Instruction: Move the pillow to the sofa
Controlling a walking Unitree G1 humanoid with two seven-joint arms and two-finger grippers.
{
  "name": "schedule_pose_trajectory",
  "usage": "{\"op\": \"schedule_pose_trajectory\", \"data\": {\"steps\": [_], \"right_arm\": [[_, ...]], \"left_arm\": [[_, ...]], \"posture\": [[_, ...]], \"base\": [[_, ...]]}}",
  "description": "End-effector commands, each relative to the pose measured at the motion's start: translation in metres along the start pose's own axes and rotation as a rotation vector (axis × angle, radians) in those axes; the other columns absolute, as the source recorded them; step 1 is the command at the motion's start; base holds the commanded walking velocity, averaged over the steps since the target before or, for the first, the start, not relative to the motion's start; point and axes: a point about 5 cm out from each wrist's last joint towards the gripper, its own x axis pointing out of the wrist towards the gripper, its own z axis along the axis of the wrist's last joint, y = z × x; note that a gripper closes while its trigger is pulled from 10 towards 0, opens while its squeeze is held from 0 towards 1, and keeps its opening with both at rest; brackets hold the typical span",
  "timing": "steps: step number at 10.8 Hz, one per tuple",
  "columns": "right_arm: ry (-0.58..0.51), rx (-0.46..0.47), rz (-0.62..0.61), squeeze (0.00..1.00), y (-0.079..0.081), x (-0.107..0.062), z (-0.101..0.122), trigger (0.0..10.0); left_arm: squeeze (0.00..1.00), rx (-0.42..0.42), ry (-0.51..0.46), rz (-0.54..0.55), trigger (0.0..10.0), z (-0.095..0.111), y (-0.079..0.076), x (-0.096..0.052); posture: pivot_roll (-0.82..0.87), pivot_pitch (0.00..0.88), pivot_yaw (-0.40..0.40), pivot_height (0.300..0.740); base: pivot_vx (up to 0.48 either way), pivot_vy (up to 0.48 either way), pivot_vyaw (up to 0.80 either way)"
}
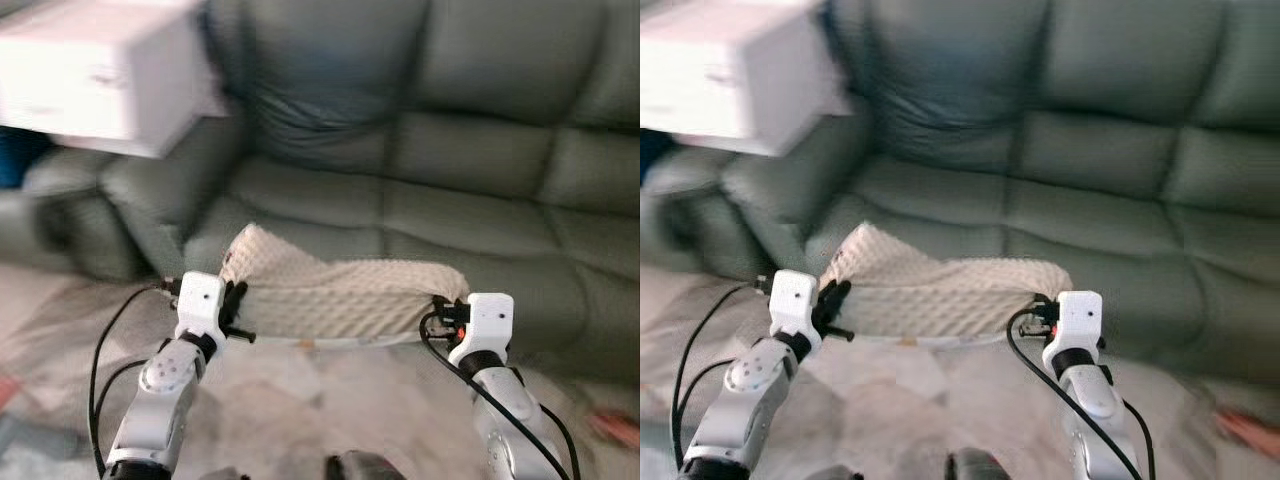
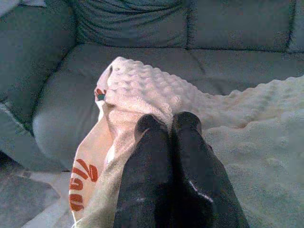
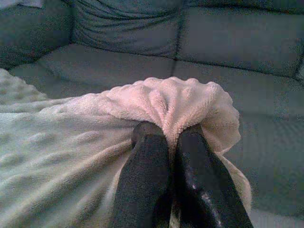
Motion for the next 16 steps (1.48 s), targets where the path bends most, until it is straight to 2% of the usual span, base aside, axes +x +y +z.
{"op": "schedule_pose_trajectory", "data": {"steps": [1, 2, 12, 16], "right_arm": [[-0.036, -0.005, 0.002, 0.0, 0.0005, 0.0027, 0.0087, 10.0], [-0.032, -0.004, 0.002, 0.0, 0.0002, 0.0026, 0.0081, 10.0], [-0.024, -0.001, 0.003, 0.0, 0.0002, 0.0037, 0.007, 10.0], [-0.025, -0.001, 0.005, 0.0, 0.0, 0.0047, 0.0076, 10.0]], "left_arm": [[0.0, 0.011, -0.039, -0.006, 10.0, 0.0088, 0.0018, 0.0002], [0.0, 0.009, -0.041, -0.009, 10.0, 0.0087, 0.0013, 0.0002], [0.0, 0.002, -0.038, -0.015, 10.0, 0.0078, 0.0013, -0.0006], [0.0, 0.006, -0.038, -0.01, 10.0, 0.0078, 0.0016, 0.0]], "posture": [[-0.05, 0.0, -0.035, 0.74], [-0.05, 0.0, -0.037, 0.74], [-0.05, 0.0, -0.034, 0.74], [-0.05, 0.0, -0.034, 0.74]], "base": [[0.0, 0.0, 0.0], [0.0, -0.259, 0.0], [0.0, -0.258, -0.58], [0.0, -0.12, 0.0]]}}
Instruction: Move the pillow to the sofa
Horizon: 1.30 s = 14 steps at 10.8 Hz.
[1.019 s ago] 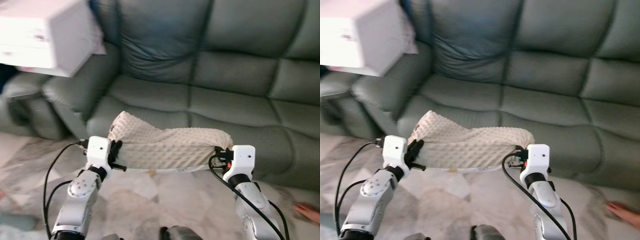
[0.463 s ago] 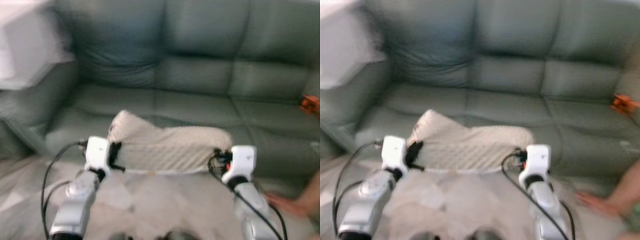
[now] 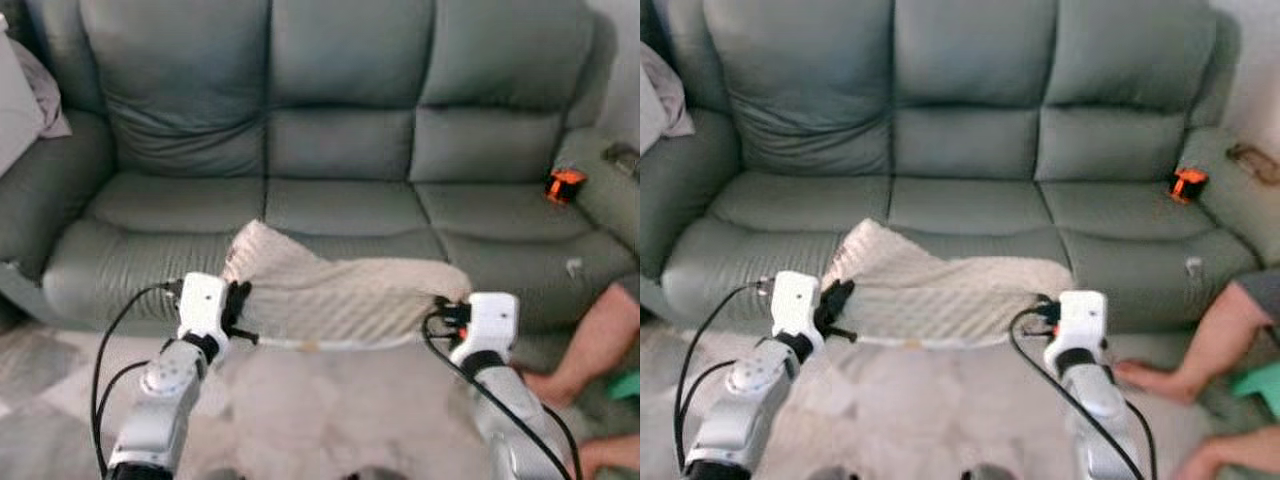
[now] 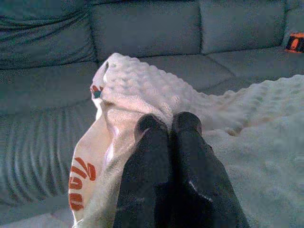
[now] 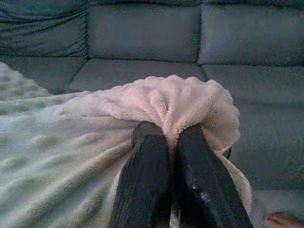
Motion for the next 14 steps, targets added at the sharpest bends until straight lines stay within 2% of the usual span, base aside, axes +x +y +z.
{"op": "schedule_pose_trajectory", "data": {"steps": [1, 4, 8, 14], "right_arm": [[-0.036, -0.002, 0.001, 0.0, -0.001, 0.002, 0.008, 10.0], [-0.084, -0.024, 0.0, 0.0, -0.005, -0.008, 0.017, 10.0], [-0.086, -0.031, 0.002, 0.0, -0.004, -0.009, 0.017, 10.0], [-0.075, -0.026, 0.004, 0.0, -0.001, -0.01, 0.014, 10.0]], "left_arm": [[0.0, 0.017, -0.032, 0.023, 10.0, 0.007, 0.004, 0.0], [0.0, 0.005, -0.082, 0.098, 10.0, 0.012, 0.011, -0.01], [0.0, 0.005, -0.083, 0.066, 10.0, 0.017, 0.011, -0.008], [0.0, 0.011, -0.06, 0.054, 10.0, 0.013, 0.009, -0.008]], "posture": [[-0.05, 0.0, -0.03, 0.74], [-0.04, 0.0, -0.033, 0.74], [-0.04, 0.0, -0.023, 0.74], [-0.05, 0.0, -0.022, 0.74]], "base": [[0.0, 0.0, 0.0], [0.0, 0.0, 0.0], [0.0, 0.0, 0.0], [0.0, -0.291, 0.0]]}}
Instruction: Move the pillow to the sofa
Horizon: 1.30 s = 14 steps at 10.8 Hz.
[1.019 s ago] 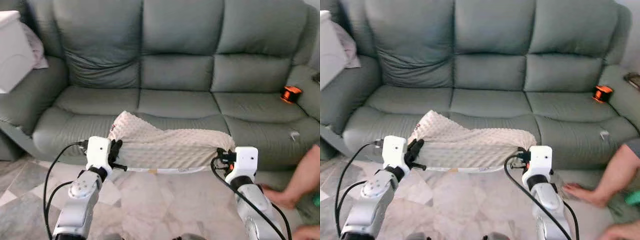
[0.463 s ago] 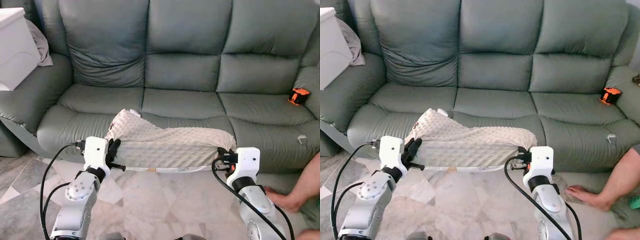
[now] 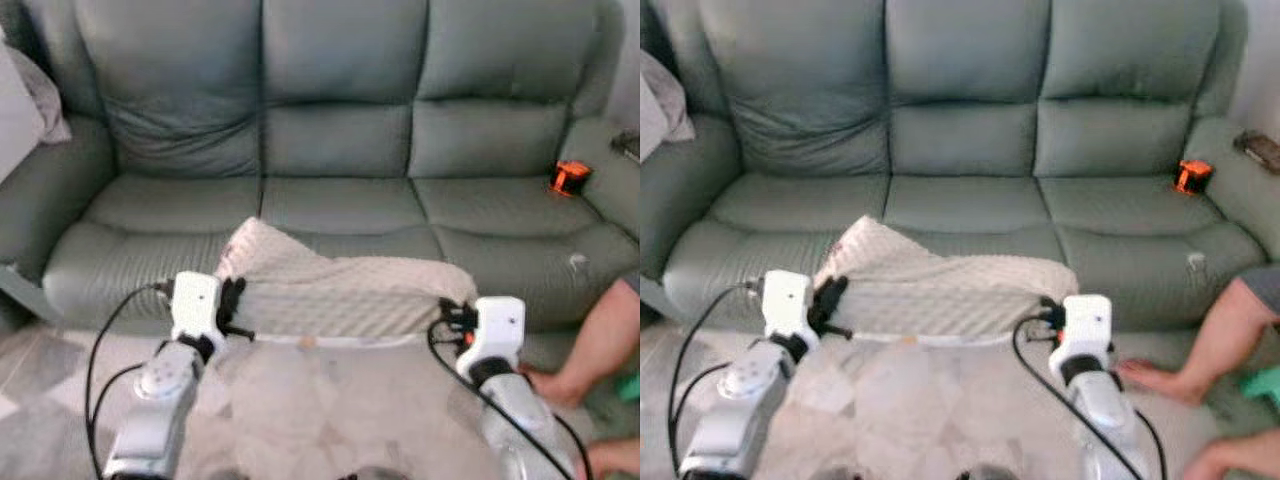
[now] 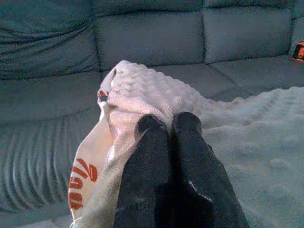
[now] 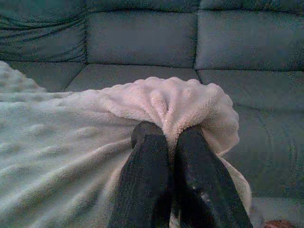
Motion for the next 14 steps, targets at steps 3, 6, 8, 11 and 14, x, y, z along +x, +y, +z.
{"op": "schedule_pose_trajectory", "data": {"steps": [3, 6, 8, 11, 14], "right_arm": [[-0.046, -0.013, -0.009, 0.0, -0.0016, 0.0039, 0.011, 10.0], [-0.049, -0.012, -0.009, 0.0, -0.0011, 0.0048, 0.0114, 10.0], [-0.048, -0.013, -0.008, 0.0, -0.0013, 0.0049, 0.0113, 10.0], [-0.046, -0.014, -0.003, 0.0, 0.0001, 0.0055, 0.0109, 10.0], [-0.043, -0.01, -0.003, 0.0, 0.0018, 0.005, 0.0097, 10.0]], "left_arm": [[0.0, 0.024, -0.025, 0.009, 10.0, 0.0077, 0.0054, 0.0017], [0.0, 0.019, -0.036, 0.004, 10.0, 0.0092, 0.0051, 0.004], [0.0, -0.009, -0.049, -0.007, 10.0, 0.0095, 0.0033, 0.0038], [0.0, -0.012, -0.063, -0.02, 10.0, 0.0115, 0.002, 0.0045], [0.0, -0.018, -0.074, -0.034, 10.0, 0.0125, 0.0011, 0.0038]], "posture": [[-0.05, 0.0, -0.024, 0.74], [-0.05, 0.0, -0.023, 0.74], [-0.05, 0.0, -0.023, 0.74], [-0.05, 0.0, -0.021, 0.74], [-0.05, 0.0, -0.018, 0.74]], "base": [[0.0, -0.207, 0.0], [0.0, 0.0, 0.0], [0.0, 0.0, 0.0], [0.1, 0.0, 0.0], [0.388, 0.0, 0.0]]}}
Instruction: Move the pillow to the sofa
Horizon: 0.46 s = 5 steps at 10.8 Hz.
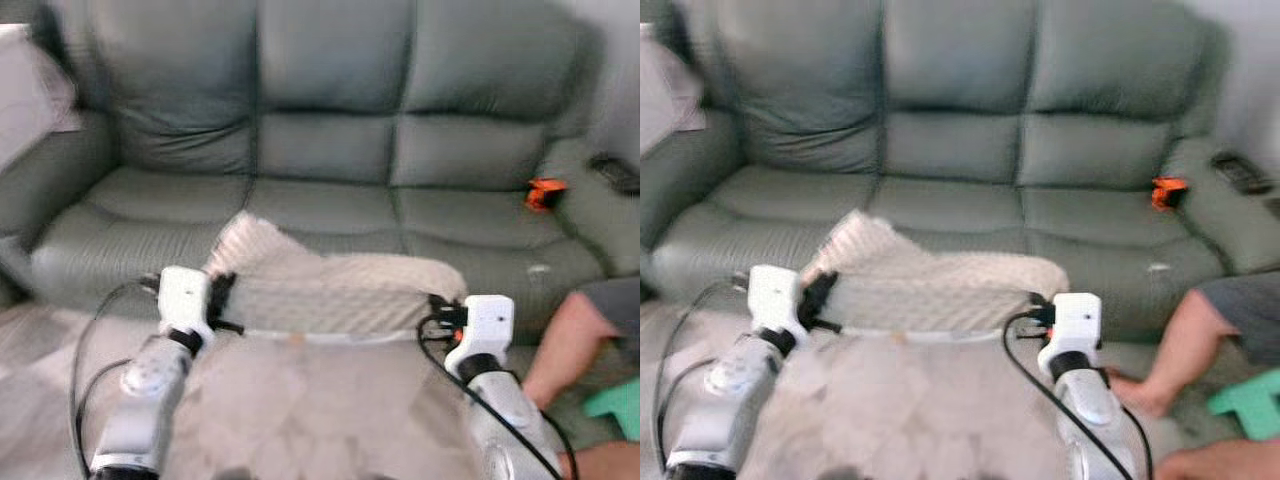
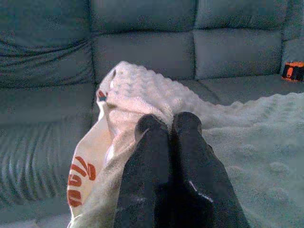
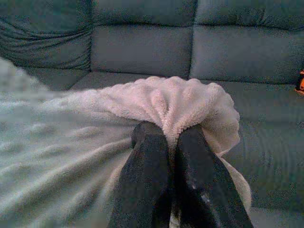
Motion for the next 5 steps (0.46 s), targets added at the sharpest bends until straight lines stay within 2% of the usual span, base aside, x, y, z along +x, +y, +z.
{"op": "schedule_pose_trajectory", "data": {"steps": [1, 5], "right_arm": [[-0.029, -0.014, -0.018, 0.0, -0.0058, 0.0012, 0.0066, 10.0], [-0.027, -0.012, -0.016, 0.0, -0.005, 0.002, 0.0056, 10.0]], "left_arm": [[0.0, 0.003, -0.035, -0.027, 10.0, 0.0078, -0.0053, 0.0034], [0.0, 0.008, -0.032, -0.03, 10.0, 0.0076, -0.0056, 0.0043]], "posture": [[-0.05, 0.0, -0.018, 0.74], [-0.05, 0.0, -0.015, 0.74]], "base": [[0.48, 0.0, 0.0], [0.389, 0.0, 0.0]]}}
